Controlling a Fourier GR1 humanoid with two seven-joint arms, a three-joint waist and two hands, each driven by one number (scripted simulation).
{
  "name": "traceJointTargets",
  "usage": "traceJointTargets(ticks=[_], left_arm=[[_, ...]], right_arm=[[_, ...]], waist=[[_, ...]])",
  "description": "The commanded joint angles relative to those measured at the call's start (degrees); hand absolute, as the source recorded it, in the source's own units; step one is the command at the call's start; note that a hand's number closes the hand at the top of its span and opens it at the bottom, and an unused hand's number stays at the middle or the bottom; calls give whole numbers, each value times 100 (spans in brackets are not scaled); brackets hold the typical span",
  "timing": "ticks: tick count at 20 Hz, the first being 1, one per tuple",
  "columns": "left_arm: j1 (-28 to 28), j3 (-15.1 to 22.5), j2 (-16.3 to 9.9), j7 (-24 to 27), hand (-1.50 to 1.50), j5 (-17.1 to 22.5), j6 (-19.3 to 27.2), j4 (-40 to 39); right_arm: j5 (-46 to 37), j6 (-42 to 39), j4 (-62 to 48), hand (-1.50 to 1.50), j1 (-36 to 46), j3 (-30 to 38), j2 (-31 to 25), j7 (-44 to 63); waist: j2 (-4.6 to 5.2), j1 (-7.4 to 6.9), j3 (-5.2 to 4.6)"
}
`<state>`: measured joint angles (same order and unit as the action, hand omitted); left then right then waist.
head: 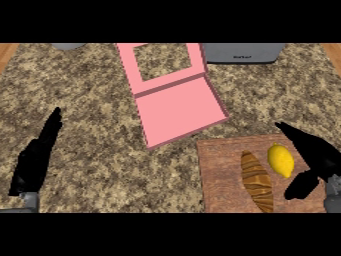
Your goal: Pick the lemon from the cutting board and place it in the cardboard box
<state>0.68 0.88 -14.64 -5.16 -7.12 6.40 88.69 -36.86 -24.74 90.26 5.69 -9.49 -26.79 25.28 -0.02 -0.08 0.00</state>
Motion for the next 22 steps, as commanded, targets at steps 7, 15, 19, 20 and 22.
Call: traceJointTargets(ticks=[7, 15, 19, 20, 22], left_arm=[[339, 132, 472, -9, 0, -499, 77, 359], [-169, -295, 426, 147, 0, -376, -286, -217], [80, -397, 333, -106, 0, -338, -394, 217], [-47, -464, 303, 60, 0, -273, -407, 47], [75, -152, 529, -211, 0, -576, -152, 350]], right_arm=[[-569, -33, -300, -150, -60, 197, 439, -367], [-964, -14, -1195, -150, 285, 443, 633, -901], [-1240, 136, -513, 150, -82, 174, 764, -792], [-1428, 508, -1306, 150, 349, 326, 514, -1233], [-1748, 825, -658, 150, 157, 108, 674, -815]], waist=[[-1, -2, 0], [2, 1, 0], [-3, 2, 0], [5, -19, 1], [-5, -6, 2]])
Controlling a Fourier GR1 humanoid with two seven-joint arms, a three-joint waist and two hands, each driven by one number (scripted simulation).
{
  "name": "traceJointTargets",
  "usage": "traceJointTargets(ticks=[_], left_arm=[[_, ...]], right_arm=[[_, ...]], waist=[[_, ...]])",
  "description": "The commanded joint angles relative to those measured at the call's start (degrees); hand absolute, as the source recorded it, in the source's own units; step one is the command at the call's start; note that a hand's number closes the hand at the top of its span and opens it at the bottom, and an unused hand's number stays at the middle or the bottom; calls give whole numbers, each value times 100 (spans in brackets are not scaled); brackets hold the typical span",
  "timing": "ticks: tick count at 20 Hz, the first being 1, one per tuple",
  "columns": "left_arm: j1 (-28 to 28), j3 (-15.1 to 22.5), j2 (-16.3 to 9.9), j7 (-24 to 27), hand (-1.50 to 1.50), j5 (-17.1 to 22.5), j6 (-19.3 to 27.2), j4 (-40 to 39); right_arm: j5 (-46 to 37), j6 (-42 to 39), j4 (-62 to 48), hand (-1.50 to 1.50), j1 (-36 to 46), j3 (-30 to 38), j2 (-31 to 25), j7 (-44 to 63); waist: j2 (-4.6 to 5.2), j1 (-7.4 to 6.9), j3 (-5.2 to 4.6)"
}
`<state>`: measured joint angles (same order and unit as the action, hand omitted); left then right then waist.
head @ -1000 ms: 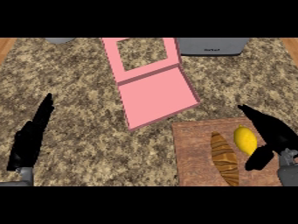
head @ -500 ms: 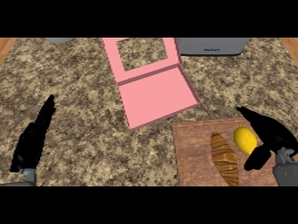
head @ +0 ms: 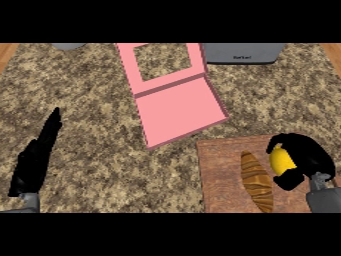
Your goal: Pick the lemon from the cutting board and place it in the cardboard box
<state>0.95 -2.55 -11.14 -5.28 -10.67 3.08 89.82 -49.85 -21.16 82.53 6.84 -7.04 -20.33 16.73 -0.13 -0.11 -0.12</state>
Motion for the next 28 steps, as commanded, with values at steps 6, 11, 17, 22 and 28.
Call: traceJointTargets(ticks=[6, 11, 17, 22, 28], left_arm=[[-79, 63, 31, 77, 0, -82, -103, -95], [-529, 329, 100, 79, 0, -32, -316, -32], [-641, 489, 197, 103, 0, -119, -309, -96], [-681, 471, 191, 55, 0, -114, -319, -150], [-807, 417, 158, -70, 0, -111, -323, -180]], right_arm=[[-423, 586, -688, 150, 1107, -59, -250, -1073], [-377, 247, -543, 150, 1947, -782, -786, -2931], [-47, 523, -1291, 150, 2976, -575, -1253, -4816], [438, 567, -2340, 150, 3680, -117, -1478, -6094], [1646, -481, -3191, 150, 4404, 303, -1248, -7484]], waist=[[53, -226, 20], [325, -1087, 60], [378, -1072, 62], [370, -1012, 50], [314, -929, 41]])
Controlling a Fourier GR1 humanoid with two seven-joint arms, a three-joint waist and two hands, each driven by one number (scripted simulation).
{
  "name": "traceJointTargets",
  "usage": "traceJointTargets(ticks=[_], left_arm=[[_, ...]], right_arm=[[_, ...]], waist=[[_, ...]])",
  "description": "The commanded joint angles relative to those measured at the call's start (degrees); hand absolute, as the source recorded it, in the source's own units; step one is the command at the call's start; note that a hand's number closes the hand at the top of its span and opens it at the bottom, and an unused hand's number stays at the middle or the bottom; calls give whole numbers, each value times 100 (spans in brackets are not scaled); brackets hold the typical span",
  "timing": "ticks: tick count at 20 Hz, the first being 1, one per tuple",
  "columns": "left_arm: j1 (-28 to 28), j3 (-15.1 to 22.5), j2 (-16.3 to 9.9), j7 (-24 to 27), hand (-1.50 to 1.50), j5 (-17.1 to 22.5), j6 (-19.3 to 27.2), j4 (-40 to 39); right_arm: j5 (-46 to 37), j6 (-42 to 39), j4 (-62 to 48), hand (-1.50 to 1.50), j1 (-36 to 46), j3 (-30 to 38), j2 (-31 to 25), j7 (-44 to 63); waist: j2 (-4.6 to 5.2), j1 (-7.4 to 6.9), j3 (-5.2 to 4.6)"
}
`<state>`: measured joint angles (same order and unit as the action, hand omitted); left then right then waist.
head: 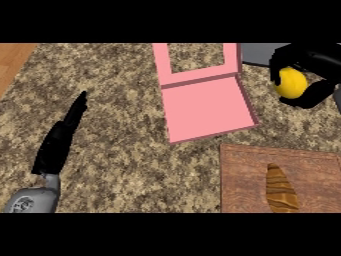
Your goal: Pick the lemon from the cutting board and place it in the cardboard box
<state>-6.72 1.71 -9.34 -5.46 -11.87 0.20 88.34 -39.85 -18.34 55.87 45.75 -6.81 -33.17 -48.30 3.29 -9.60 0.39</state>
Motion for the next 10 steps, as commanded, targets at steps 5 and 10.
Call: traceJointTargets(ticks=[5, 10], left_arm=[[-85, -75, -42, 69, 0, -19, 17, -165], [3, -210, -84, 69, 0, -19, 97, -241]], right_arm=[[1210, -1196, -1040, 150, 1027, 166, 185, -1345], [1695, -1705, -1318, 150, 1450, -79, 192, -1542]], waist=[[-26, 58, -23], [-142, 315, -33]])
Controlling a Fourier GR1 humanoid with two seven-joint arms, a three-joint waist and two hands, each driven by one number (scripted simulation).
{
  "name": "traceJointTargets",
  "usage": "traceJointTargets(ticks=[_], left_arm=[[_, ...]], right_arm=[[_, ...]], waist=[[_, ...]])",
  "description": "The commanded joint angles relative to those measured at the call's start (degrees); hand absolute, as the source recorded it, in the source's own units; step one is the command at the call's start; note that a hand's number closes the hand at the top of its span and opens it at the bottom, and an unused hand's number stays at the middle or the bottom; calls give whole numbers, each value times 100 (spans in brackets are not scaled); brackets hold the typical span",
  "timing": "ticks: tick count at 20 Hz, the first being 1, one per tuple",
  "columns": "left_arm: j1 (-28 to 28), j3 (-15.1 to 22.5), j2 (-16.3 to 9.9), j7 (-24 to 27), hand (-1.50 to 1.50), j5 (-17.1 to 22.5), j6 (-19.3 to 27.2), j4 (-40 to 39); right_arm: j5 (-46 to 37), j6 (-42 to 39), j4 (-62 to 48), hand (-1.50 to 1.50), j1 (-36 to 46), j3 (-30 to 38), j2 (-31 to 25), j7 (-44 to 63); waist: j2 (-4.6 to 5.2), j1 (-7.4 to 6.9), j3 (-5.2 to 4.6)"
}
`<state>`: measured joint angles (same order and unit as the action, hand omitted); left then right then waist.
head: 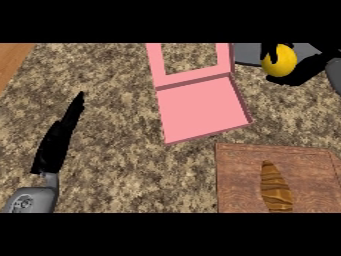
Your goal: Pick the lemon from the cutting board and place it in the cardboard box
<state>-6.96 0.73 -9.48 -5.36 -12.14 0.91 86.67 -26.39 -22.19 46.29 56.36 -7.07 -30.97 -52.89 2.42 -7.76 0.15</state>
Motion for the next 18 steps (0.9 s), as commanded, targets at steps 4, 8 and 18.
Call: traceJointTargets(ticks=[4, 8, 18], left_arm=[[109, -131, -29, 165, 0, 9, 64, -165], [34, -225, -81, -12, 0, 49, 45, -180], [311, -130, 84, -148, 0, -100, 250, 92]], right_arm=[[421, -1244, -736, 150, 842, -353, 179, -865], [428, -1177, -988, 150, 1355, -700, 647, -473], [57, -584, -1675, 150, 1792, -1517, 1805, -84]], waist=[[-62, 168, -15], [-100, 276, -19], [-155, 446, -17]])
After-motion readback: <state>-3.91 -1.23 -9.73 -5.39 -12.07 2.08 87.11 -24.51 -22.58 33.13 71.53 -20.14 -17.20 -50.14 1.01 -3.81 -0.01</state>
